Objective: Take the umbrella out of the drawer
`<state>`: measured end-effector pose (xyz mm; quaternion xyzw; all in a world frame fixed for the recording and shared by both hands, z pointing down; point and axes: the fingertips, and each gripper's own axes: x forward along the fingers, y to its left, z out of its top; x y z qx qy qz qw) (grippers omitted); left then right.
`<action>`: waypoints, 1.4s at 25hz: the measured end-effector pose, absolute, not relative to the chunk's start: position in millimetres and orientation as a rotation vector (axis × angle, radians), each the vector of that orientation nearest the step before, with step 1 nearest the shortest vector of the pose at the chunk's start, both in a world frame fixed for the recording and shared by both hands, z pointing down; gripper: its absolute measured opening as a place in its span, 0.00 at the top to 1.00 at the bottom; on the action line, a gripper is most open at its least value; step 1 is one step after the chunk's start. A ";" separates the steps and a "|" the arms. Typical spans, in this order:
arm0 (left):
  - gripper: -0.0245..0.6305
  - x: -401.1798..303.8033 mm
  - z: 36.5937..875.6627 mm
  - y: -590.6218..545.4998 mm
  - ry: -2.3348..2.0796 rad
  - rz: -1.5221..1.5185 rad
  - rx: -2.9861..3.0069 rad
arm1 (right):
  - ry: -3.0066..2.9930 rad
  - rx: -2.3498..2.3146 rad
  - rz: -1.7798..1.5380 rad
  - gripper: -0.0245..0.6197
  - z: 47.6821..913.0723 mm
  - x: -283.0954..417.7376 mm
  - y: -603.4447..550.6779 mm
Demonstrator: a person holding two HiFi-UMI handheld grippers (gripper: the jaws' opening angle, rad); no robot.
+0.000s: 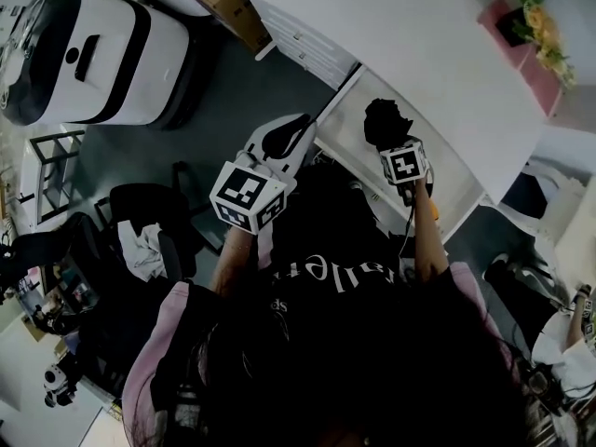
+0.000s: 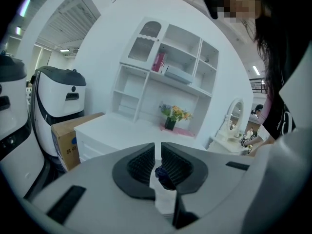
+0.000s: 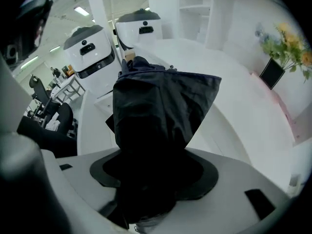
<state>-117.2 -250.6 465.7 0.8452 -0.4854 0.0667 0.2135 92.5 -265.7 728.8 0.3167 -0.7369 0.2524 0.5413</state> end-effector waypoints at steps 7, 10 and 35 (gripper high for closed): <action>0.91 -86.4 454.9 -250.3 -1.273 0.167 2.401 | -1.918 0.817 0.567 0.53 649.4 86.8 -261.5; 0.91 -72.0 451.5 -248.6 -1.244 0.172 2.423 | -1.971 0.873 0.591 0.53 616.2 91.5 -259.6; 0.91 51.8 423.3 -185.0 -1.117 0.195 2.549 | -2.320 1.253 0.913 0.53 460.1 177.0 -169.0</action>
